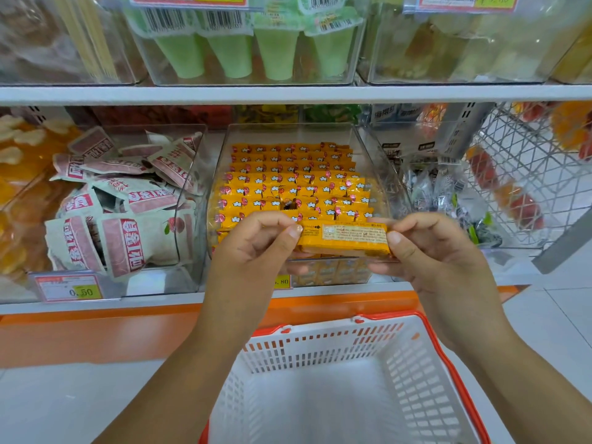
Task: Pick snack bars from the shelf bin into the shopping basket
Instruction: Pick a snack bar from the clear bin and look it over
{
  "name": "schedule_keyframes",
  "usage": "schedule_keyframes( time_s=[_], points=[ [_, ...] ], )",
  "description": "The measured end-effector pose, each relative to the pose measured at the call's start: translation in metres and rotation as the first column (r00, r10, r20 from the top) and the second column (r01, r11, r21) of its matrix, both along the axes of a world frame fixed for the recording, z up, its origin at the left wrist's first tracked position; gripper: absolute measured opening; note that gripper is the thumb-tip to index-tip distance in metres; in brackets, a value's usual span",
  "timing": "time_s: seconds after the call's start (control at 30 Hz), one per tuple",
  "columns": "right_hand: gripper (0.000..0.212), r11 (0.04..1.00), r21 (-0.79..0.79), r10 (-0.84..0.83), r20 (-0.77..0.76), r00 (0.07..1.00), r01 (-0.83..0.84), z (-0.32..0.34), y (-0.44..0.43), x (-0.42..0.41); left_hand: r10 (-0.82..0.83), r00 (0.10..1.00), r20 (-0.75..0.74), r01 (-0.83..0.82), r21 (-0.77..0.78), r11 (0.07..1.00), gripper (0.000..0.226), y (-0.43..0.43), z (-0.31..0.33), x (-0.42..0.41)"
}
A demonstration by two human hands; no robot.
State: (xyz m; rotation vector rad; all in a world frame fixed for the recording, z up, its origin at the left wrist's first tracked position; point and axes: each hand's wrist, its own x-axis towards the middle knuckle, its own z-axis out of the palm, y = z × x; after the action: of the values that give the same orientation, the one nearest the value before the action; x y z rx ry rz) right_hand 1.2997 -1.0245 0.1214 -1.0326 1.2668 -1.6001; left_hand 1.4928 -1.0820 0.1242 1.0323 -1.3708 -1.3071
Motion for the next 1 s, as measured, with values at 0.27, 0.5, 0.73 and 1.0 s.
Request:
schedule_keyframes(
  time_s=[0.27,0.5,0.73,1.0],
  points=[
    [0.047,0.996,0.016,0.085,-0.008,0.996,-0.085,-0.003,0.002,-0.004,-0.071,0.993,-0.093,0.080,0.101,0.992,0.034,-0.006,0.002,0.006],
    [0.034,0.995,0.032,0.096,0.017,0.995,-0.097,0.000,0.001,-0.004,-0.085,0.985,-0.151,0.111,0.167,0.980,0.029,-0.011,0.001,0.013],
    [0.043,0.994,0.053,0.092,0.060,0.994,-0.096,0.004,-0.001,-0.004,-0.117,0.978,-0.171,0.157,0.242,0.958,0.023,-0.014,0.002,0.017],
    [0.054,0.978,0.083,0.172,0.214,0.962,-0.193,0.006,-0.004,-0.007,-0.229,0.964,-0.136,0.253,0.209,0.945,0.039,-0.014,0.004,0.023]
  ],
)
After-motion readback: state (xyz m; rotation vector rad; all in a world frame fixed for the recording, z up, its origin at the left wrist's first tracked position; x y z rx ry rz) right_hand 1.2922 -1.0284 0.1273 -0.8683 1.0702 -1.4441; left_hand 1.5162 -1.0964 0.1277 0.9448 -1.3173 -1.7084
